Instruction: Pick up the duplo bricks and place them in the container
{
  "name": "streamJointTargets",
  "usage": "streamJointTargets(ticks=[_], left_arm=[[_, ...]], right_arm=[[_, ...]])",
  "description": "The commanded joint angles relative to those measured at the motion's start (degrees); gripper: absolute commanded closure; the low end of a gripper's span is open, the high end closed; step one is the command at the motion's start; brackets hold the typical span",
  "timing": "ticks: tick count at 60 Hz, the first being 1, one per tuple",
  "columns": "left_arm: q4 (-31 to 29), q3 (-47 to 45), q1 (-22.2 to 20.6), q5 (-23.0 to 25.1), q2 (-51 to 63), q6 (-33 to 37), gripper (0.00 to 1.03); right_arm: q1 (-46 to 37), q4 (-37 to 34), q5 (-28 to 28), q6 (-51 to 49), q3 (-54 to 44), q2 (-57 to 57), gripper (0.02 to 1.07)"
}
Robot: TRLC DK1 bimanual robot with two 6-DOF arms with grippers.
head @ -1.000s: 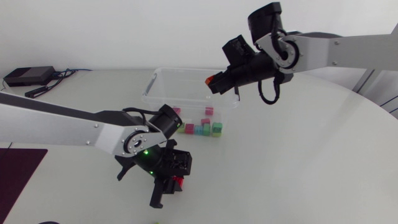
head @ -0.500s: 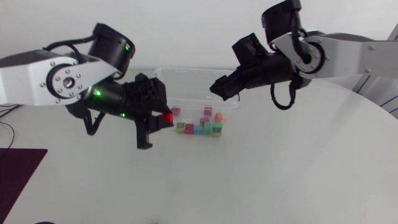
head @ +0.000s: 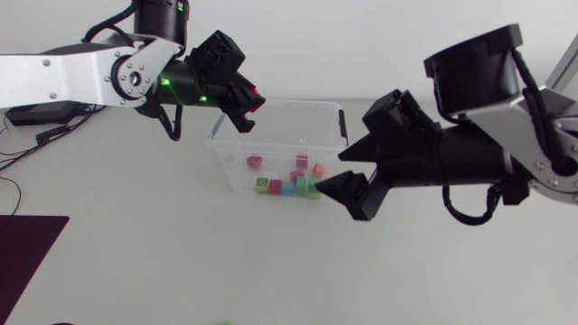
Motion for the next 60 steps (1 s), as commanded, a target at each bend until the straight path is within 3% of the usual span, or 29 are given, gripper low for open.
streamJointTargets(ticks=[1, 5, 7, 9, 10, 21, 38, 48, 60], left_arm=[[1.1, 3.7, 0.8, -0.4, 5.0, -3.3, 0.74], [1.3, 5.7, 1.0, -2.4, 7.6, -4.7, 0.65], [2.0, 6.3, 0.9, -3.8, 8.7, -5.7, 0.41], [2.6, 6.3, 0.9, -5.7, 9.0, -7.0, 0.06], [2.7, 6.2, 0.9, -6.1, 8.9, -7.2, 0.04], [3.1, 1.9, 2.7, -9.7, 1.6, -8.8, 0.04], [1.5, -14.0, 5.6, -13.8, -17.4, -8.9, 0.04], [-8.2, -20.2, 5.4, -13.6, -22.6, -7.1, 0.04], [-22.1, -30.0, -1.9, -12.7, -30.5, -8.3, 0.04]], right_arm=[[2.2, -1.4, 0.1, -2.3, -3.0, -0.9, 0.14], [5.3, -3.0, 0.3, -3.0, -3.8, -0.6, 0.14], [7.4, -3.9, 0.3, -3.0, -4.1, -0.5, 0.14], [10.9, -5.3, 0.4, -3.6, -4.4, 0.0, 0.14], [12.2, -6.0, 0.4, -4.2, -4.5, 0.4, 0.14], [20.0, -7.9, 0.5, -12.9, -3.7, 6.3, 0.14], [24.9, -9.6, 0.6, -19.4, 4.1, 19.2, 0.14], [26.1, -9.7, 1.7, -21.2, 6.7, 23.7, 0.14], [25.2, -10.1, 1.8, -22.0, 4.1, 22.3, 0.14]])
